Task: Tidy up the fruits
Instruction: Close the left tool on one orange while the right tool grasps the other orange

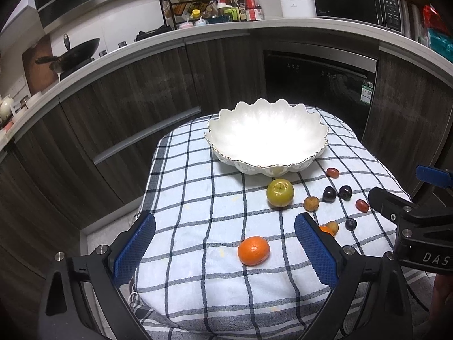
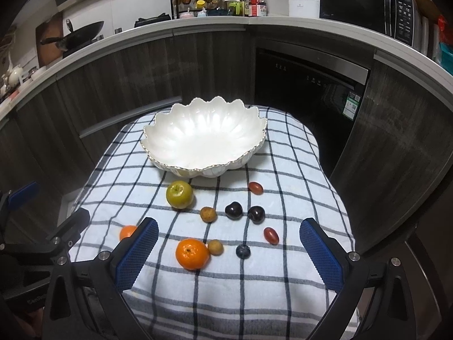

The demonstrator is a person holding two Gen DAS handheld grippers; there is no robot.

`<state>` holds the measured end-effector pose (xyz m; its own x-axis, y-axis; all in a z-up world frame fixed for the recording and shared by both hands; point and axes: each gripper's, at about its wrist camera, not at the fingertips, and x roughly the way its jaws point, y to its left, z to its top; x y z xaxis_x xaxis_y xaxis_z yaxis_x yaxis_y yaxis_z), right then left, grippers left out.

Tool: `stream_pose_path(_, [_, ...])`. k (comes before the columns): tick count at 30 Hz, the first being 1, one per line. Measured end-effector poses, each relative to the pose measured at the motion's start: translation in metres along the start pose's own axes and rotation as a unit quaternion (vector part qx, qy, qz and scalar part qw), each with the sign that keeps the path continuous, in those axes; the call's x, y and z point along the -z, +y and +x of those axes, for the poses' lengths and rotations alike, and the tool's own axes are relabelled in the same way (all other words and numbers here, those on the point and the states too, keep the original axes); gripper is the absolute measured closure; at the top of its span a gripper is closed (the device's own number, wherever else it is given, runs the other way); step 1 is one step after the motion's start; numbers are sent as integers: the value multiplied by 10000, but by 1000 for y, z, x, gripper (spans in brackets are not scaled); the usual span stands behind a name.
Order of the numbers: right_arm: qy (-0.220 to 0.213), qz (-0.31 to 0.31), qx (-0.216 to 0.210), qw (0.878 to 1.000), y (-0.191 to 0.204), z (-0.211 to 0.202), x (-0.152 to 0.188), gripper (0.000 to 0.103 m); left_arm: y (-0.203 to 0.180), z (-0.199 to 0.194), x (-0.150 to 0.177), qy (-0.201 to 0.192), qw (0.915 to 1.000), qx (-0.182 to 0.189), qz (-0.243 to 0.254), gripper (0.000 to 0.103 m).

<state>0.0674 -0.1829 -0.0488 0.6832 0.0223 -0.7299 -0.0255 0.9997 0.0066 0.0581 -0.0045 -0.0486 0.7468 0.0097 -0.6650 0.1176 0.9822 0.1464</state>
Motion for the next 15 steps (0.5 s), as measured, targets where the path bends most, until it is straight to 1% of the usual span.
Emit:
stream_pose_path(5, [102, -61, -17, 9999, 4, 10, 2, 3, 4, 9, 2, 79, 9999, 58, -38, 3])
stream_pose_path(11, [195, -166, -21, 9997, 11, 20, 4, 3, 5, 20, 7, 151, 9999, 38, 69, 6])
stream_pose_path(14, [242, -203, -5, 9995, 14, 27, 5, 4, 6, 29, 10, 287, 9994, 157, 124, 6])
stream_pose_path(15, [270, -205, -10, 9994, 14, 30, 5, 6, 6, 33, 12, 363, 9990, 228, 148, 6])
